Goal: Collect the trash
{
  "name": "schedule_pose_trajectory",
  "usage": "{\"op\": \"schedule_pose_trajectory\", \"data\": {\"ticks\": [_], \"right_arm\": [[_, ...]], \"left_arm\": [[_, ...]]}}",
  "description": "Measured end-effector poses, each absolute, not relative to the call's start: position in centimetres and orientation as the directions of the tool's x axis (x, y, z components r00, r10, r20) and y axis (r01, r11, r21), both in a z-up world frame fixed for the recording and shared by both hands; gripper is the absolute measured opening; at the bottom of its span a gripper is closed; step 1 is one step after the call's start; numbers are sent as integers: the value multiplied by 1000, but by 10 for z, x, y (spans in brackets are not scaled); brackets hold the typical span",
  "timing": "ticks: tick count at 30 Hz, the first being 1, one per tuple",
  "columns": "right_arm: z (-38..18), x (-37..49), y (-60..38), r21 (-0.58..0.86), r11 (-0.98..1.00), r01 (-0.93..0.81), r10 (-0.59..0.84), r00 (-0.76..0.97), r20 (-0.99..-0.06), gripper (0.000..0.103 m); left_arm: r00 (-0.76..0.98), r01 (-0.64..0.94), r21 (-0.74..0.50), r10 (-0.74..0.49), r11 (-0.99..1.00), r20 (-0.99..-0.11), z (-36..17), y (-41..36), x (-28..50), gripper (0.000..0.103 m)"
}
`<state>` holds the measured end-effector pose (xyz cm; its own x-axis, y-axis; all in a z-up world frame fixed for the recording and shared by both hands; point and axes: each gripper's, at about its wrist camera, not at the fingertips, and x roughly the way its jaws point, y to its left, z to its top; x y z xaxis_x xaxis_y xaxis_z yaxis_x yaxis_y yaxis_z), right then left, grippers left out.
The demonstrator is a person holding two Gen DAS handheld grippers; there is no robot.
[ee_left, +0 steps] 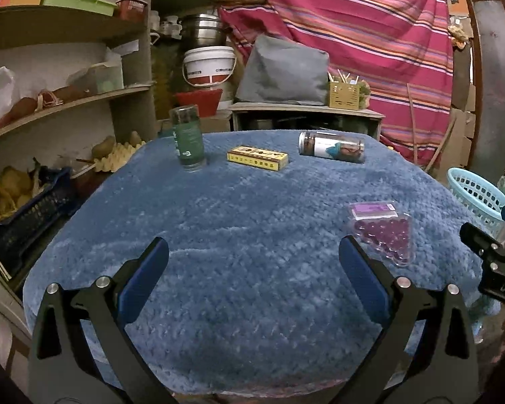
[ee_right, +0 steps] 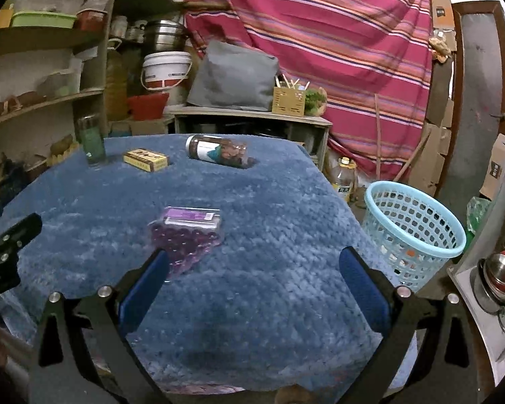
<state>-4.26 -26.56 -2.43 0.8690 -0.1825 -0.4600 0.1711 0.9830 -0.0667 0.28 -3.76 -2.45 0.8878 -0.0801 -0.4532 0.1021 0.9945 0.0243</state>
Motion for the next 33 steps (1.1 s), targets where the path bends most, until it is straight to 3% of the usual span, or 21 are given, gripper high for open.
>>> {"op": "schedule_pose_trajectory", "data": {"ticks": [33], "right_arm": [[-19,-34,-262,-18,986,166,-157,888,-433,99]], "left_arm": [[900,92,37,-67,995,-431,-23,-43,7,98]]}}
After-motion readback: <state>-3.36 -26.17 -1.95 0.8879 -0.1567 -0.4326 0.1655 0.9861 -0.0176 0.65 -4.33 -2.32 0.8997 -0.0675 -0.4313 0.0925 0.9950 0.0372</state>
